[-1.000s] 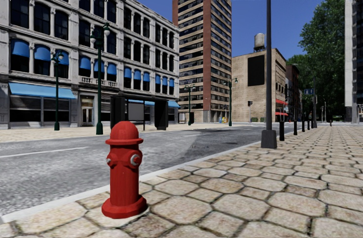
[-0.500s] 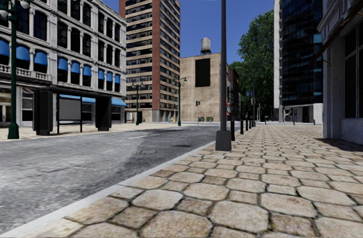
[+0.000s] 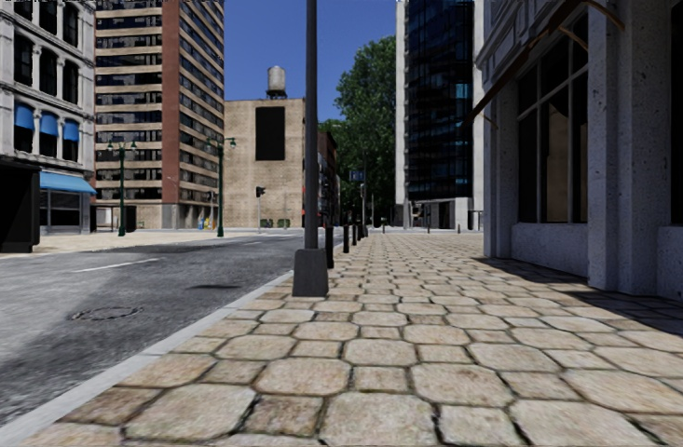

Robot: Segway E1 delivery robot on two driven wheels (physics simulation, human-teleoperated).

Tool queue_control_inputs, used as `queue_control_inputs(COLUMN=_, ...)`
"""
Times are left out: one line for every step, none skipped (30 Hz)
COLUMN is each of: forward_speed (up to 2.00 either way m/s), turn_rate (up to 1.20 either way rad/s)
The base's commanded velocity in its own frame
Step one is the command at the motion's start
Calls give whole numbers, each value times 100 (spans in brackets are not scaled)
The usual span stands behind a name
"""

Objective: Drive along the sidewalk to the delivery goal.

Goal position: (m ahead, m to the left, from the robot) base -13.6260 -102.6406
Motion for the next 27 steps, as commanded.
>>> queue_control_inputs(forward_speed=200, turn_rate=-26)
queue_control_inputs(forward_speed=200, turn_rate=-24)
queue_control_inputs(forward_speed=200, turn_rate=-24)
queue_control_inputs(forward_speed=200, turn_rate=-23)
queue_control_inputs(forward_speed=200, turn_rate=-20)
queue_control_inputs(forward_speed=200, turn_rate=-19)
queue_control_inputs(forward_speed=200, turn_rate=-19)
queue_control_inputs(forward_speed=200, turn_rate=-19)
queue_control_inputs(forward_speed=200, turn_rate=-19)
queue_control_inputs(forward_speed=200, turn_rate=-19)
queue_control_inputs(forward_speed=200, turn_rate=-19)
queue_control_inputs(forward_speed=200, turn_rate=-19)
queue_control_inputs(forward_speed=200, turn_rate=-19)
queue_control_inputs(forward_speed=200, turn_rate=-19)
queue_control_inputs(forward_speed=200, turn_rate=-19)
queue_control_inputs(forward_speed=200, turn_rate=-30)
queue_control_inputs(forward_speed=200, turn_rate=-39)
queue_control_inputs(forward_speed=200, turn_rate=-39)
queue_control_inputs(forward_speed=200, turn_rate=-47)
queue_control_inputs(forward_speed=200, turn_rate=-52)
queue_control_inputs(forward_speed=200, turn_rate=-54)
queue_control_inputs(forward_speed=200, turn_rate=-54)
queue_control_inputs(forward_speed=200, turn_rate=-54)
queue_control_inputs(forward_speed=200, turn_rate=-55)
queue_control_inputs(forward_speed=200, turn_rate=-55)
queue_control_inputs(forward_speed=200, turn_rate=-55)
queue_control_inputs(forward_speed=200, turn_rate=-55)
